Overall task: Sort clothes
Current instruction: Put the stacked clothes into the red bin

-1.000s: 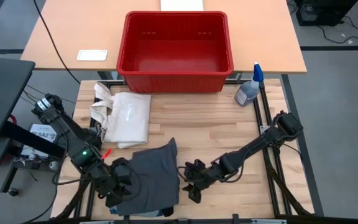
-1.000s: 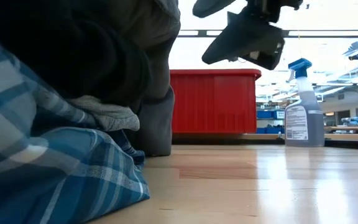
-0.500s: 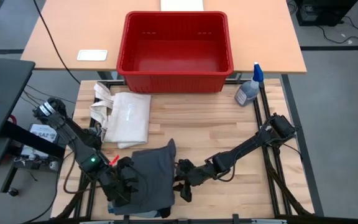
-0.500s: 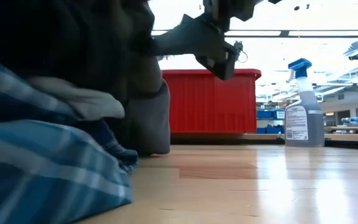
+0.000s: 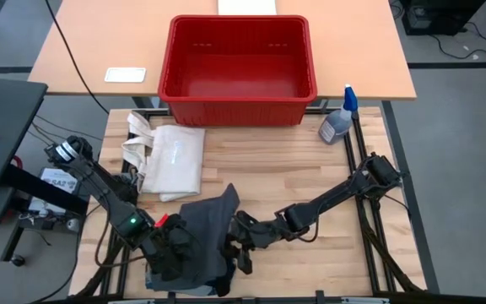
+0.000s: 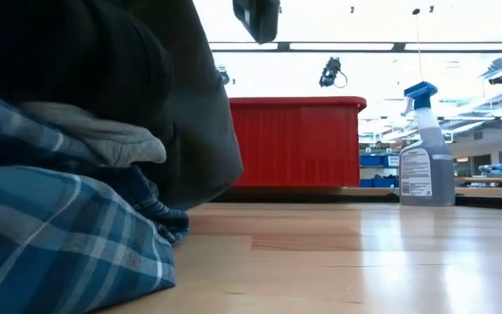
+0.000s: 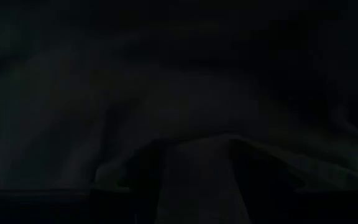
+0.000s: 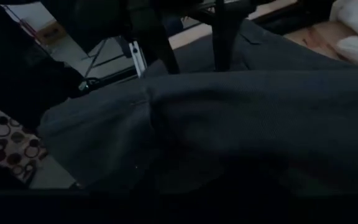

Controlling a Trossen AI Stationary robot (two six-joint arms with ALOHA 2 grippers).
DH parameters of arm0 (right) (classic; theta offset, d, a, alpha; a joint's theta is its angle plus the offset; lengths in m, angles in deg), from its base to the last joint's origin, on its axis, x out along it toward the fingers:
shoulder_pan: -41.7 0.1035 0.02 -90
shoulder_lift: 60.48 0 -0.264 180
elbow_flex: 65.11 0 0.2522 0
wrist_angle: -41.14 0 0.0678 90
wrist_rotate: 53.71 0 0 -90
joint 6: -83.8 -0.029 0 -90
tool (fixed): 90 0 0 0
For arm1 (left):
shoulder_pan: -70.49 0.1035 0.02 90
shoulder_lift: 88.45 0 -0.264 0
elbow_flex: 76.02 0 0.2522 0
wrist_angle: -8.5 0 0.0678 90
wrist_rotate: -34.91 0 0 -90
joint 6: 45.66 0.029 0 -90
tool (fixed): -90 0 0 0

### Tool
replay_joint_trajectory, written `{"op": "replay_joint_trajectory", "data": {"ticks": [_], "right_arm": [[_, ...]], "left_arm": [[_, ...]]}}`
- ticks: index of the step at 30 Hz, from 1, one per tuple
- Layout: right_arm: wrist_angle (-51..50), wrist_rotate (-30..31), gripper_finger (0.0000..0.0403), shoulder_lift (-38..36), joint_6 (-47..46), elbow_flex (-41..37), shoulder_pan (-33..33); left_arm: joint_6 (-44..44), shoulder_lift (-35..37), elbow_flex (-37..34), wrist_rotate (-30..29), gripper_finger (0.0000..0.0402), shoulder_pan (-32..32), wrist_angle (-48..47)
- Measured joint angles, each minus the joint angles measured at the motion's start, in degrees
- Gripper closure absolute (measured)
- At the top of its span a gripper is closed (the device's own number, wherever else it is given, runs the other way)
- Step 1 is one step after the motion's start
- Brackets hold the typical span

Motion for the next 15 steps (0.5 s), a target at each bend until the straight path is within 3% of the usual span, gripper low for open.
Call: {"op": "replay_joint_trajectory", "data": {"ticks": [15], "right_arm": [[1.06, -2.40, 0.0204, 0.09, 0.13, 0.04, -1.62]], "left_arm": [[0.14, 0.00, 0.00, 0.61, 0.0209, 1.13, 1.73]]}}
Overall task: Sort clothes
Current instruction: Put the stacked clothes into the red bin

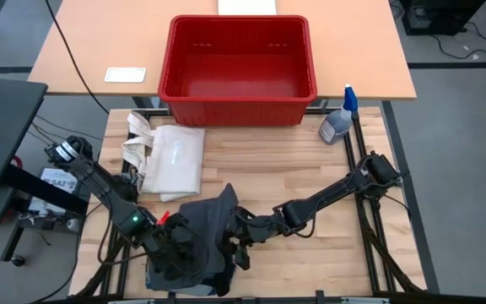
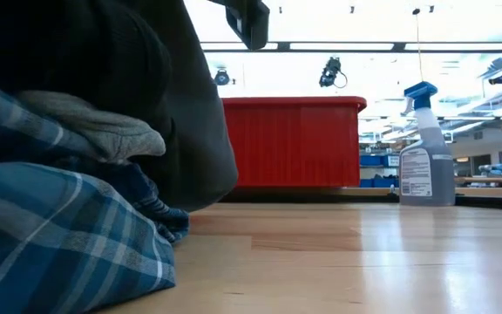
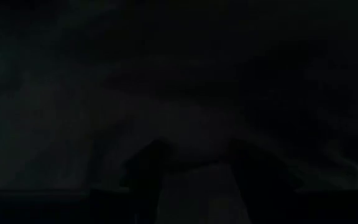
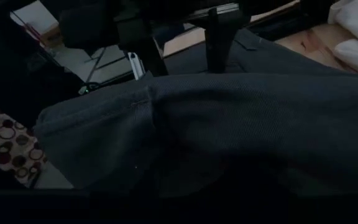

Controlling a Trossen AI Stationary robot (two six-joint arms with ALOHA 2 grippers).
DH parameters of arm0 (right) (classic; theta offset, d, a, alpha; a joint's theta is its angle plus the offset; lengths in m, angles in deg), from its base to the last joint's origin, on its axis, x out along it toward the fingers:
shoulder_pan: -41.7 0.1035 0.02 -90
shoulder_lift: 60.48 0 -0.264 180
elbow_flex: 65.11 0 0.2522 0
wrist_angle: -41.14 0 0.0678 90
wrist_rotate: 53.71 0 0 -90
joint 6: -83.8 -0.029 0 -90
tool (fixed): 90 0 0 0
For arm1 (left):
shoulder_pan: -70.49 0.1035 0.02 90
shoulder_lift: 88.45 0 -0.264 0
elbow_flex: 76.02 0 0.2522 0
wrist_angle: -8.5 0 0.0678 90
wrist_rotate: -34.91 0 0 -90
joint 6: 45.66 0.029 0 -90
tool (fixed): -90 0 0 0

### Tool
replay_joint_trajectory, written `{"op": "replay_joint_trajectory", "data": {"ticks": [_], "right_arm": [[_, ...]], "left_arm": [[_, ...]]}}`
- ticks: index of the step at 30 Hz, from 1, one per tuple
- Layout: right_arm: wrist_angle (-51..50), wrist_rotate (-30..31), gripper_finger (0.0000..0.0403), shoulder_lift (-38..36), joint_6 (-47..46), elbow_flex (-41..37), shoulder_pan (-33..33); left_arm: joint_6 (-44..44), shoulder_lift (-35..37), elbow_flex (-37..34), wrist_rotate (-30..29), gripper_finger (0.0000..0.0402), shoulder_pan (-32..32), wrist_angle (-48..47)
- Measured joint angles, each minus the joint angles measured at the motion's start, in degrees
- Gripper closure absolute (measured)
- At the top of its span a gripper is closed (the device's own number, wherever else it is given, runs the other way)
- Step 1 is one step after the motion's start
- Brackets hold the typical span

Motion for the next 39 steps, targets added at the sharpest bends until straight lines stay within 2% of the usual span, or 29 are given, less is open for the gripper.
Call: {"op": "replay_joint_trajectory", "data": {"ticks": [4, 13, 17, 32, 39], "right_arm": [[-0.01, 0.00, 0.0204, 0.00, 0.00, 0.00, 0.00], [-0.15, -0.02, 0.0204, 0.00, -0.31, 0.00, 0.00], [-0.96, -0.84, 0.0204, 0.00, -0.32, 0.00, 0.14], [-14.66, -1.70, 0.0204, 0.00, -0.98, -0.02, 1.68], [-22.00, -7.03, 0.0204, -0.72, -3.37, -0.02, 1.48]], "left_arm": [[-0.19, 1.42, 0.28, 2.61, 0.0209, -0.02, -0.08], [0.20, 4.52, 3.78, 2.93, 0.0209, -0.02, -0.06], [-1.08, 4.52, 3.85, 6.41, 0.0209, -0.02, -0.07], [-5.29, 4.52, 3.85, 7.37, 0.0209, -0.02, 0.82], [-6.41, 4.48, 3.85, 7.33, 0.0209, 0.51, 4.32]]}}
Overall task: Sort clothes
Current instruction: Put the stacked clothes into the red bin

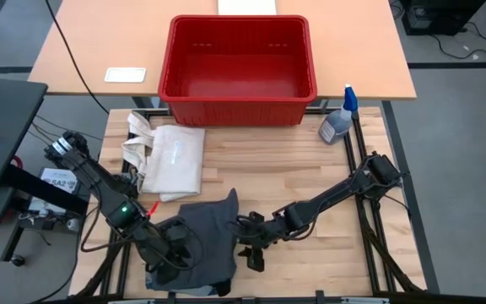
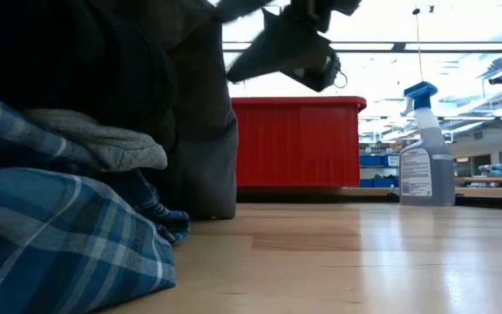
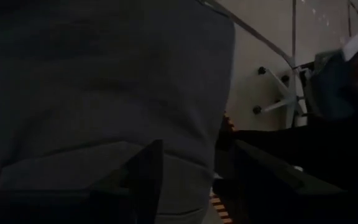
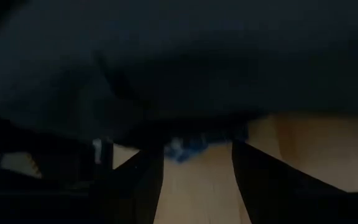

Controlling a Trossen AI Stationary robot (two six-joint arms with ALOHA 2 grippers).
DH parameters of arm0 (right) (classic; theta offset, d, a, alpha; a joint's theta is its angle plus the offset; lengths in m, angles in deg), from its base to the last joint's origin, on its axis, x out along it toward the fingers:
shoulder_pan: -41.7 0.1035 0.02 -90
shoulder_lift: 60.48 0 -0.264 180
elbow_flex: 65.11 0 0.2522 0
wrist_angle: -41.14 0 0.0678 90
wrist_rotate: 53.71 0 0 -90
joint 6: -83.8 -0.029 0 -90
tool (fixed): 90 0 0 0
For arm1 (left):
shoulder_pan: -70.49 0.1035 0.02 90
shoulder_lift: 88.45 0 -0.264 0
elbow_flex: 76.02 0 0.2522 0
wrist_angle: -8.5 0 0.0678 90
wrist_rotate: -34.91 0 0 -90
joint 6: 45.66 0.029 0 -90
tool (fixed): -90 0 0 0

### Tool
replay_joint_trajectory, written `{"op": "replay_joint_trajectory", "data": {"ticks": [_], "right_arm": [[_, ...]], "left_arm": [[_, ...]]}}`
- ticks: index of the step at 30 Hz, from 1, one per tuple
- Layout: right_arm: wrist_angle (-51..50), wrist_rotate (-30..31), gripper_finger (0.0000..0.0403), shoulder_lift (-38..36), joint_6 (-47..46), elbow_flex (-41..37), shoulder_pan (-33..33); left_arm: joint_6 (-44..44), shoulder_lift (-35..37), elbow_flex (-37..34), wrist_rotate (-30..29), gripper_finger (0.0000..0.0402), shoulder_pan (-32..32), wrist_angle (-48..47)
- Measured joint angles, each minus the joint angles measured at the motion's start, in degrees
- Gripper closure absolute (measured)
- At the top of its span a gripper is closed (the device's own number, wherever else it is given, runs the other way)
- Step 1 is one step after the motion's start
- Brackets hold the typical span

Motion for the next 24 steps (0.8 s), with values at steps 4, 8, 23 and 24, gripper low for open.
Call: {"op": "replay_joint_trajectory", "data": {"ticks": [4, 8, 23, 24], "right_arm": [[-1.60, 0.33, 0.0204, 0.89, 1.43, -0.02, 1.77], [3.79, 2.33, 0.0204, 3.38, 4.94, -0.04, 2.89], [29.28, 2.13, 0.0204, 4.81, 4.18, 0.97, -0.90], [29.30, 2.13, 0.0204, 4.81, 4.21, 1.84, -1.14]], "left_arm": [[-0.32, -0.04, -0.74, -0.35, 0.0209, 1.18, -0.96], [0.01, -0.58, -3.14, -0.78, 0.0209, 2.42, -2.44], [-1.05, -2.17, -5.65, 5.66, 0.0209, 4.14, -0.69], [-1.15, -1.98, -5.15, 5.66, 0.0209, 4.16, -0.89]]}}
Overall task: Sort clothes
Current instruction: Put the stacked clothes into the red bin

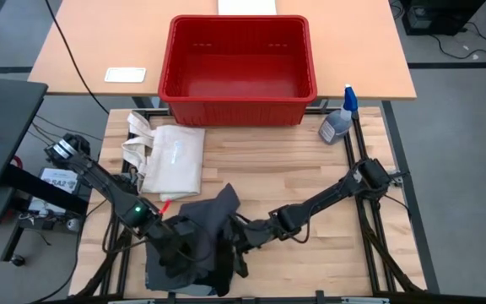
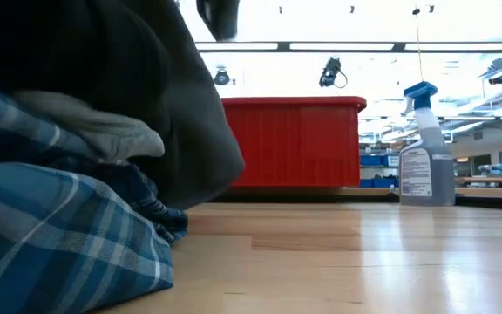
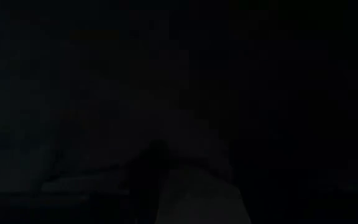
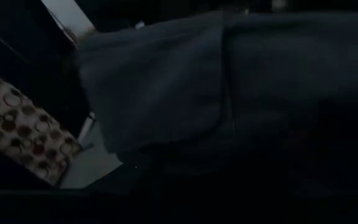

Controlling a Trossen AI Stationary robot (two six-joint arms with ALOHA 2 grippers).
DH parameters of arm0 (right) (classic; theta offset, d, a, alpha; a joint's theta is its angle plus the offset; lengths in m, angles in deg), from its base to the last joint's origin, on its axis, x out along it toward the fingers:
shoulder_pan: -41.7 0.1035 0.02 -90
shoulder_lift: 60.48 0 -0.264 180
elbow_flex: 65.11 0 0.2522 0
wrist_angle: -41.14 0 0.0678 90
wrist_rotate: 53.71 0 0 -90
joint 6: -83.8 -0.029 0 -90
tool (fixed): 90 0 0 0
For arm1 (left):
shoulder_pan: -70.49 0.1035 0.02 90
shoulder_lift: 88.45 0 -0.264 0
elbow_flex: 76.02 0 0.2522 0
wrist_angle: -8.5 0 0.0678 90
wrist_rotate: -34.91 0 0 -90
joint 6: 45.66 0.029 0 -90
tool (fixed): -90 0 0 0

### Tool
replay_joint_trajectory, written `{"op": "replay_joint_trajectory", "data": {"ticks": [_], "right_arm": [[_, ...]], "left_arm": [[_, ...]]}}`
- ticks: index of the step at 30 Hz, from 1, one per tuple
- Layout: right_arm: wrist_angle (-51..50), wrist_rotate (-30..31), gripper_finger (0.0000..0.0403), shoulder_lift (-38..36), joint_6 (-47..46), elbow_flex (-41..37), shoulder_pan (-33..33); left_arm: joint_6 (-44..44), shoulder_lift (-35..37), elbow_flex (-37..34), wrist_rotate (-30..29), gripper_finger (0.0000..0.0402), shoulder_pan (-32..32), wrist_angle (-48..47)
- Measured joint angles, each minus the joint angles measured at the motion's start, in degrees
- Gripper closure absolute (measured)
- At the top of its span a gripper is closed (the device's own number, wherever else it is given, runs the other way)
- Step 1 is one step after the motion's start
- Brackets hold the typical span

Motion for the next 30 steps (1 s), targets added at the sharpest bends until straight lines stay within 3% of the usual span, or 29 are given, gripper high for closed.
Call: {"op": "replay_joint_trajectory", "data": {"ticks": [10, 14, 24, 30], "right_arm": [[-2.38, 1.73, 0.0204, -0.11, 1.27, 4.18, -0.92], [-5.77, 1.55, 0.0204, -0.11, 0.31, 4.18, -0.81], [-12.78, -5.56, 0.0204, 0.22, 1.22, 4.18, -0.90], [-14.62, -8.95, 0.0204, 0.61, 0.40, 4.18, -0.90]], "left_arm": [[1.29, 0.95, 10.25, -9.51, 0.0231, -4.27, -4.26], [-4.13, 0.95, 10.75, -11.81, 0.0232, -6.97, -3.92], [-13.30, 0.95, 10.81, -13.10, 0.0190, -10.45, -2.79], [-13.00, -3.14, 10.85, -16.10, 0.0200, -10.40, 6.36]]}}
